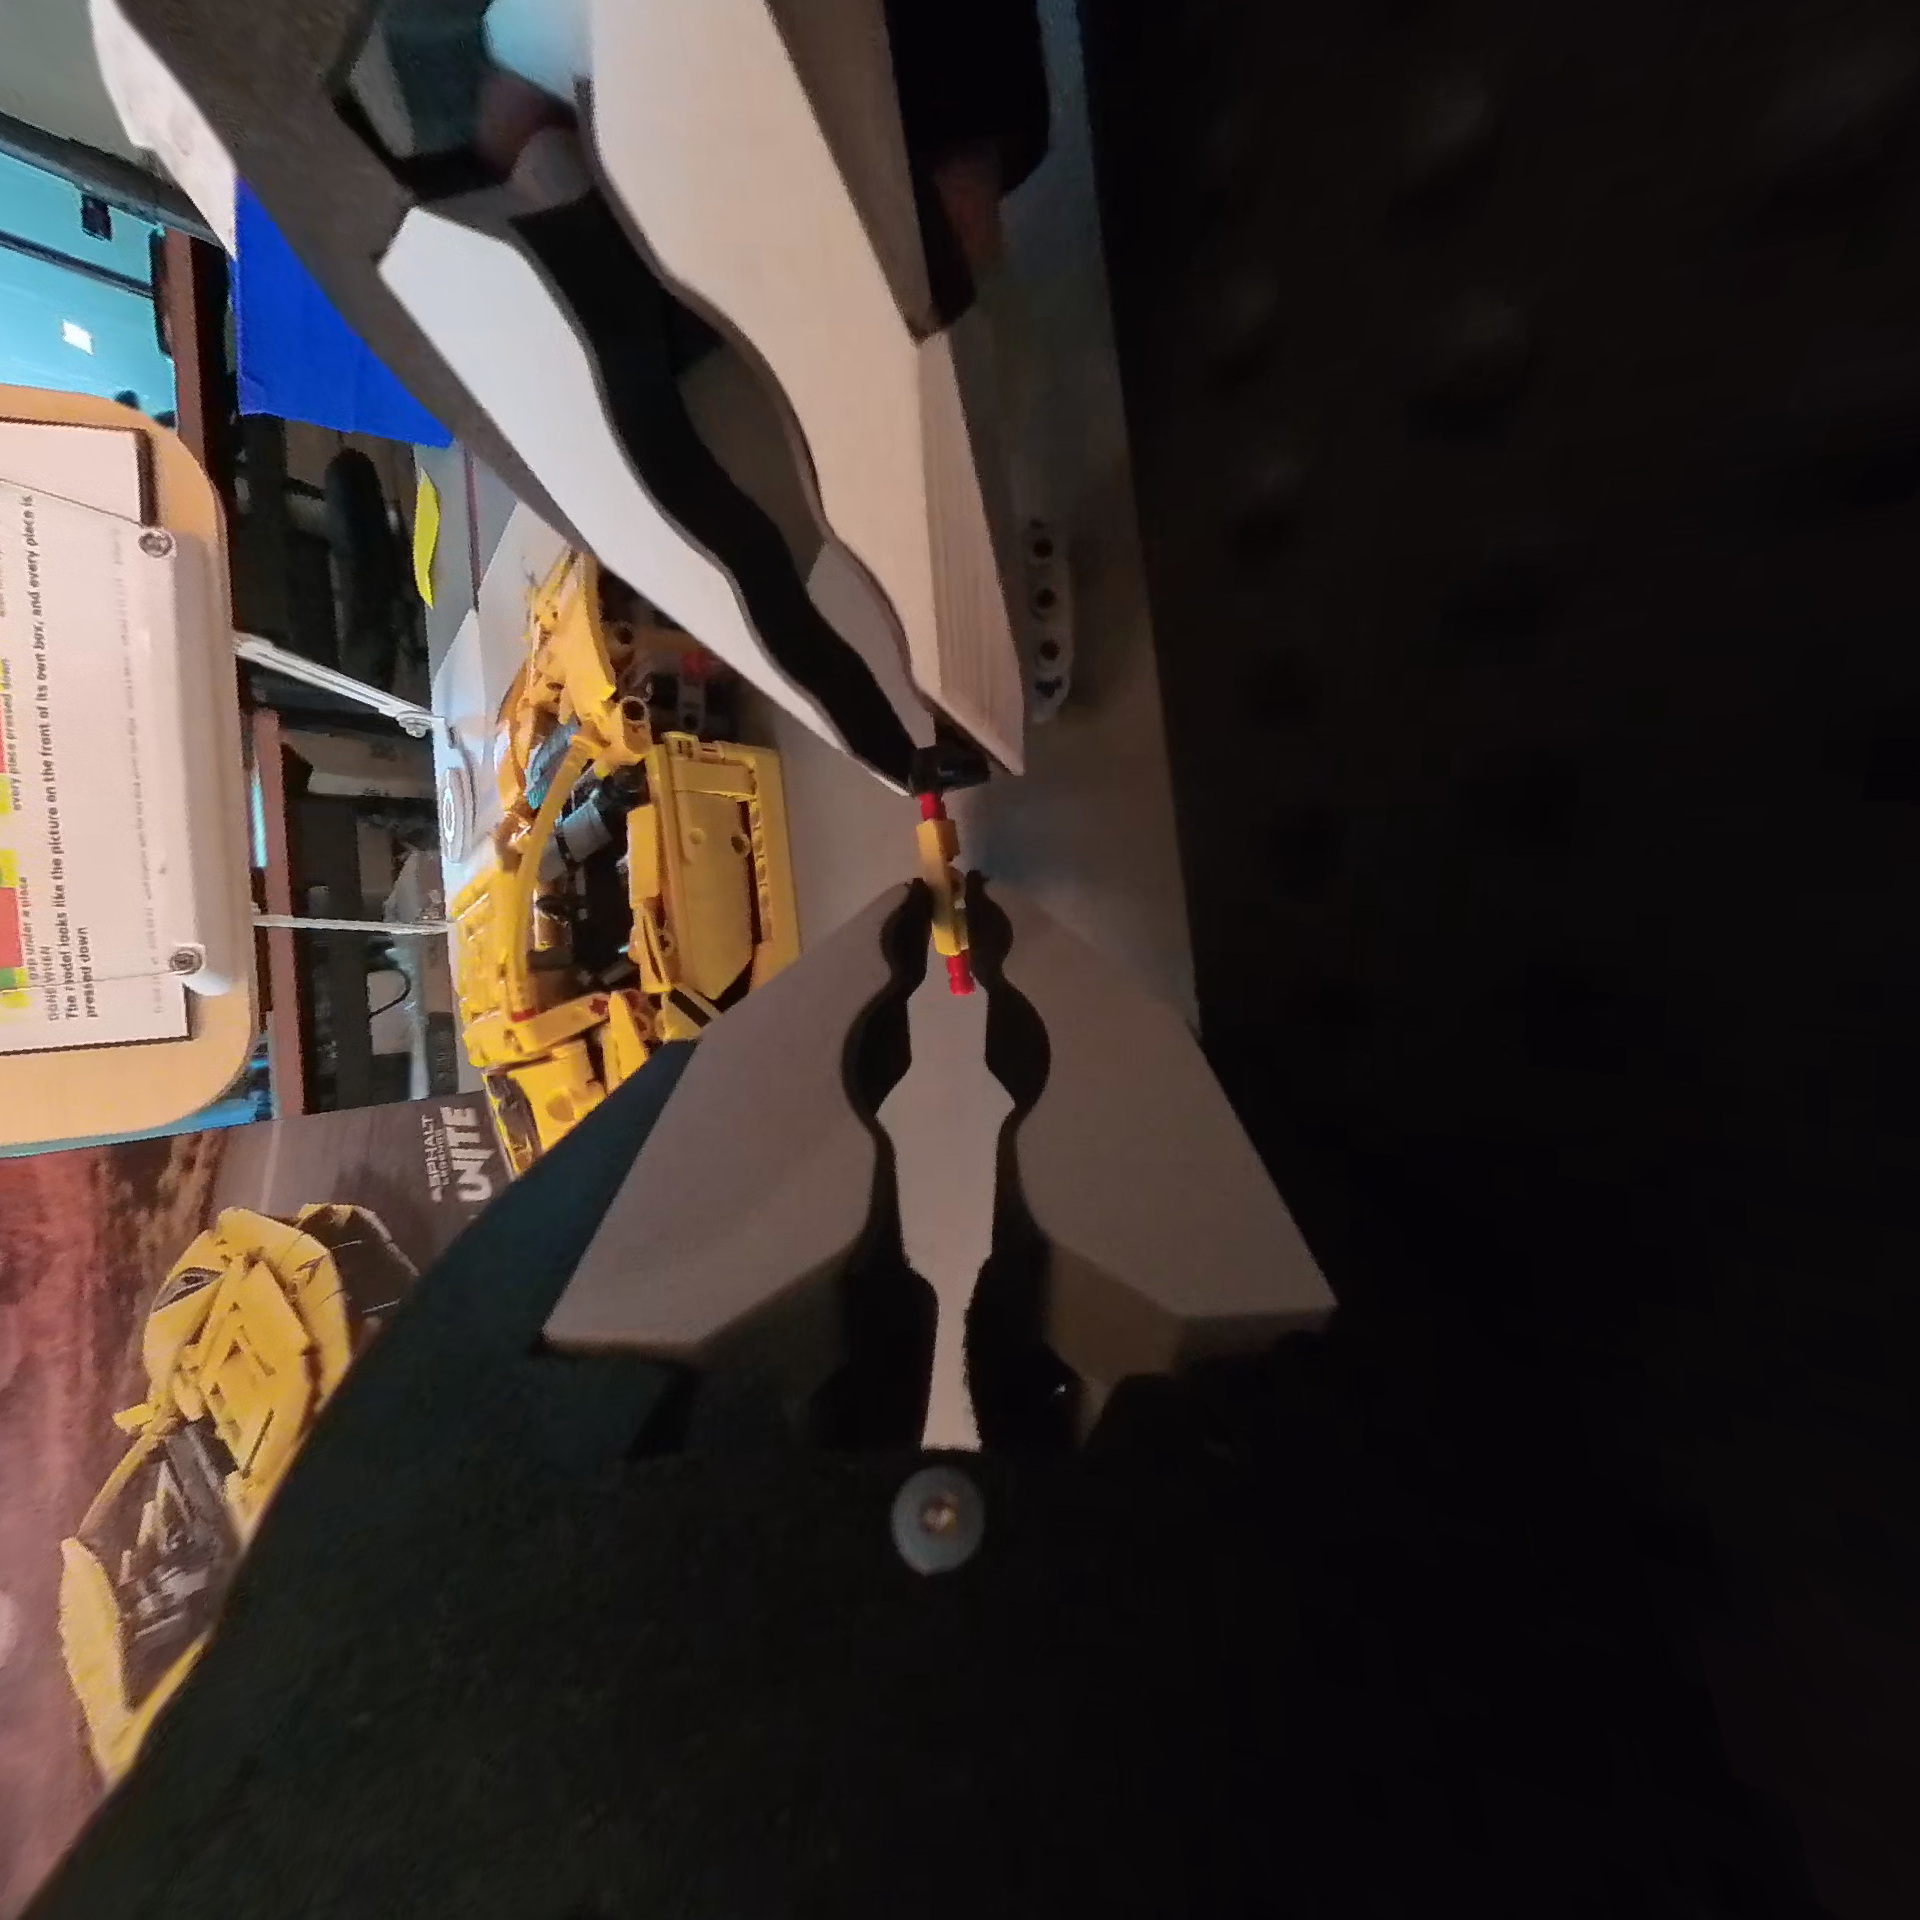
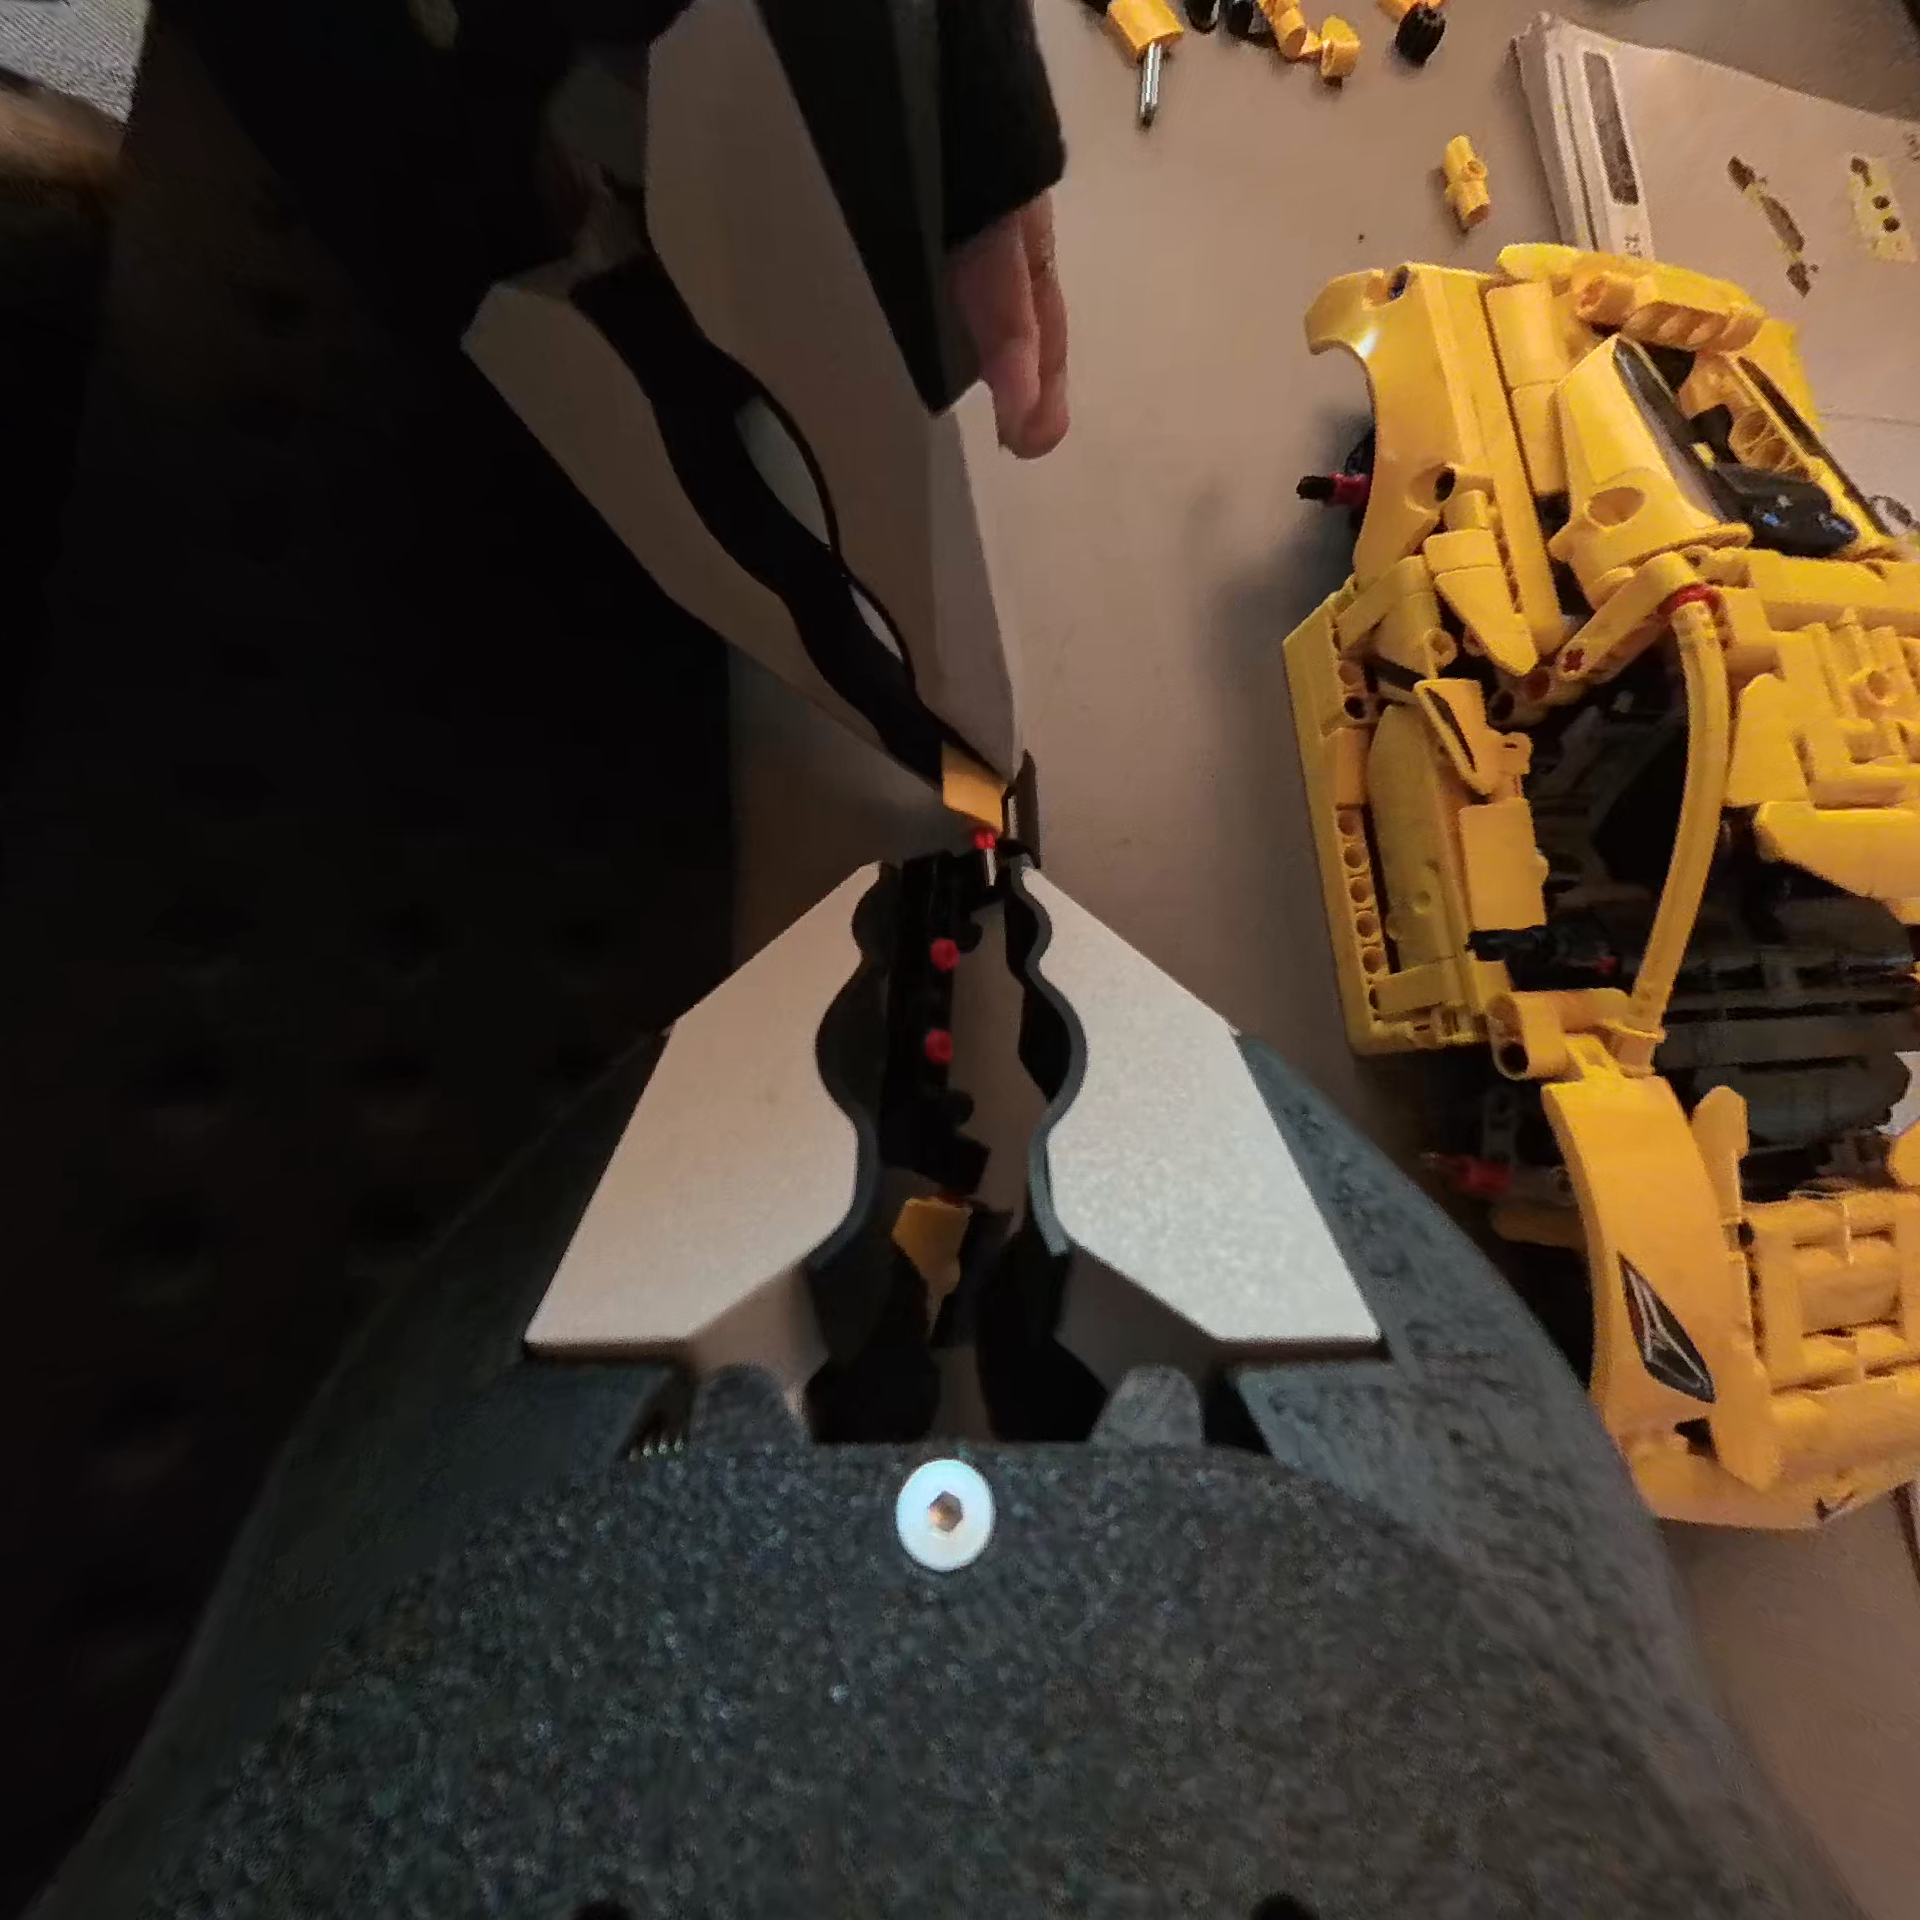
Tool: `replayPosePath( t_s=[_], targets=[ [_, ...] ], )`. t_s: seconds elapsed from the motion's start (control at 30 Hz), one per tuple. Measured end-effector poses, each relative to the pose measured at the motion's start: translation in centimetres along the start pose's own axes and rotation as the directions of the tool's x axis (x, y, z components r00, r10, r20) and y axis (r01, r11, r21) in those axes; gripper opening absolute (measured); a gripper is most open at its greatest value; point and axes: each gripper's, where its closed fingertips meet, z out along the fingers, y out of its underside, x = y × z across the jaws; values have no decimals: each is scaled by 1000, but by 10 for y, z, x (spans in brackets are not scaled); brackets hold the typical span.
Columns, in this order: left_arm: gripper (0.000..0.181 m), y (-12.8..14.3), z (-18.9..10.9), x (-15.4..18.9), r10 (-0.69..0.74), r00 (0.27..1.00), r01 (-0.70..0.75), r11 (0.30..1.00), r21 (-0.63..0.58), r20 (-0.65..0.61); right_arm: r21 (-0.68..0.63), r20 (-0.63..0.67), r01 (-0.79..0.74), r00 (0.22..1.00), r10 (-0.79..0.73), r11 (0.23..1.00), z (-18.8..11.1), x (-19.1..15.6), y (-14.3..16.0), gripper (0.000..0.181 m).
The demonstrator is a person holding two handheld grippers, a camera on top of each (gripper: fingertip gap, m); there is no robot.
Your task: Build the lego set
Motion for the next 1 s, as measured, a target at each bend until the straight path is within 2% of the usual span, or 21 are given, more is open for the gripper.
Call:
replayPosePath(
  t_s=[0.13, 0.27, 0.4, 0.73, 0.87, 1.0],
  targets=[
    [5, 5, 1, 1, 93, 995, -90, 992, -92, 37, -54, -40, 9, 999, -11, 999, 5, 3, -3, 18],
    [4, 5, -2, 0, 142, 987, -134, 986, -103, 69, -75, -65, 48, 996, -53, 996, 4, 3, -4, 18],
    [4, 7, -2, 1, 99, 994, -92, 990, -105, 55, -128, -94, 99, 989, -111, 987, 6, 5, -4, 17],
    [5, 4, -6, 1, -18, 1000, 19, 999, -44, 21, -59, -95, 41, 994, -46, 997, 6, 8, -5, 17],
    [7, -8, -16, -13, -95, 993, 88, 991, 101, 66, 132, 35, -127, 992, 124, 983, -12, 10, -15, 17],
    [8, -19, -28, -19, -178, 981, 155, 960, 234, 81, 214, 214, -269, 951, 224, 939, -21, 6, -22, 18]
  ],
)
